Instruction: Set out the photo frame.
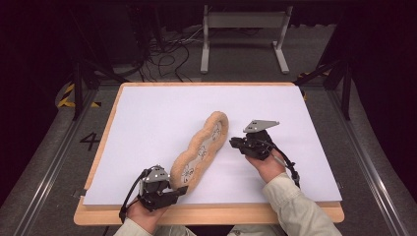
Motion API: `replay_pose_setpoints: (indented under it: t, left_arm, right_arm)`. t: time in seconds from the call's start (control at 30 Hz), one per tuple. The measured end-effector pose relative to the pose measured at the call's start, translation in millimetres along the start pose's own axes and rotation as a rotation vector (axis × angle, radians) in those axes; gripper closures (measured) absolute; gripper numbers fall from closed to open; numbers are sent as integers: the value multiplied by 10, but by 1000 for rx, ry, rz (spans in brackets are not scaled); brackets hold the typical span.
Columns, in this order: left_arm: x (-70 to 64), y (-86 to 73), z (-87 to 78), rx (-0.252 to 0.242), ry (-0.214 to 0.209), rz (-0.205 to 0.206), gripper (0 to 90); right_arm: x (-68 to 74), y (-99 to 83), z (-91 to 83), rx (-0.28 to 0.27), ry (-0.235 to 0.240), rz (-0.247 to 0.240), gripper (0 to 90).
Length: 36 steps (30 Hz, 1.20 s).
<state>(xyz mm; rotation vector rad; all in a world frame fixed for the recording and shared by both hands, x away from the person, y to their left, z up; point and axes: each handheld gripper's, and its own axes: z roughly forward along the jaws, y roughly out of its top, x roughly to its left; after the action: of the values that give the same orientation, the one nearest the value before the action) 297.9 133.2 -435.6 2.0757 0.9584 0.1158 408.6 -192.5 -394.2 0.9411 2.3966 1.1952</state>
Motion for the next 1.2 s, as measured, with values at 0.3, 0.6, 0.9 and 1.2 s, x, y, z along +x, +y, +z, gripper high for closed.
replay_pose_setpoints:
  t: [0.3, 0.6, 0.9, 1.2]
  left_arm:
    - [60, -4, -15, -6, -5, -27, 657]
    - [73, -7, -17, -9, -5, -14, 656]
    - [71, -11, -17, -9, -8, -10, 656]
    - [82, -9, -17, -9, -13, -4, 658]
  right_arm:
    - [-228, 197, 71, 3, -31, 4, 538]
    - [-535, 320, 382, 58, -1, -28, 431]
    - [-684, 375, 635, 77, 78, -54, 469]
    - [-765, 429, 707, 99, 85, -73, 693]
